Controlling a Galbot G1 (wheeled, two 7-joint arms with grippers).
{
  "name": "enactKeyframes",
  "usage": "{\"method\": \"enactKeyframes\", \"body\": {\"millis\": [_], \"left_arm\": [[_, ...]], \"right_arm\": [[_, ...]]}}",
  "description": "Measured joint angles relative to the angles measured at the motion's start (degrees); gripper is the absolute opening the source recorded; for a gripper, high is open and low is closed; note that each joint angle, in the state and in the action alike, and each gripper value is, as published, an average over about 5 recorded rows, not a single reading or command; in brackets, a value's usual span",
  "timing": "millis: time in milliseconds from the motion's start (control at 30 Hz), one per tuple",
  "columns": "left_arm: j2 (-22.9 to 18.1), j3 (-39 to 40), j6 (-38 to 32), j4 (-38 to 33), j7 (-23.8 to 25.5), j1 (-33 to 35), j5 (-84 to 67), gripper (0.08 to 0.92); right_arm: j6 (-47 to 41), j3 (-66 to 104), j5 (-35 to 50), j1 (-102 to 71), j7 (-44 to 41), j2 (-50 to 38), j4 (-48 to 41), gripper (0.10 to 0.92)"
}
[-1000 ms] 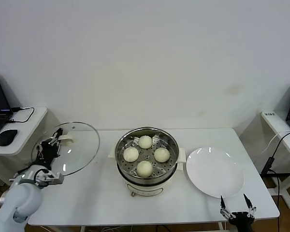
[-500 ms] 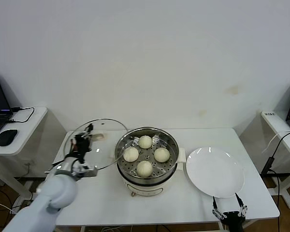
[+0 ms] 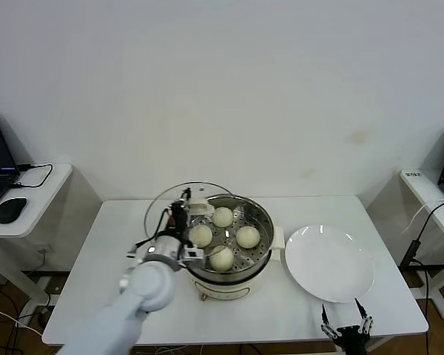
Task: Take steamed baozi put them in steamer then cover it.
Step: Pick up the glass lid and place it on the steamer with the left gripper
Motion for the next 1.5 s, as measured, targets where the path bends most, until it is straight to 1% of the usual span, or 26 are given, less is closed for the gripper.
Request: {"method": "enactKeyframes", "body": {"millis": [300, 600, 900, 1167, 1500], "left_arm": [[-6.2, 2.8, 1.2, 1.8, 3.4, -0.7, 7.4, 0.156], [-10.3, 4.2, 1.7, 3.5, 4.6, -0.5, 10.5, 0.156], [-11.8, 4.5, 1.8, 4.0, 4.7, 0.4, 11.9, 0.156], [-13.2, 4.5, 1.7, 4.9, 3.9, 1.0, 12.3, 0.156], [-13.8, 3.8, 1.2, 6.0, 3.1, 1.8, 12.7, 0.156]], "right_arm": [[0.3, -0.2, -1.6, 0.2, 0.2, 0.1, -1.2, 0.823], [0.4, -0.7, -2.4, 0.3, 0.2, 0.2, -1.8, 0.823], [0.5, -1.0, -2.6, 0.3, 0.2, 0.2, -2.2, 0.823], [0.6, -1.2, -2.7, 0.3, 0.2, 0.2, -2.5, 0.823], [1.0, -1.1, -2.7, 0.3, 0.2, 0.1, -3.0, 0.823]]}}
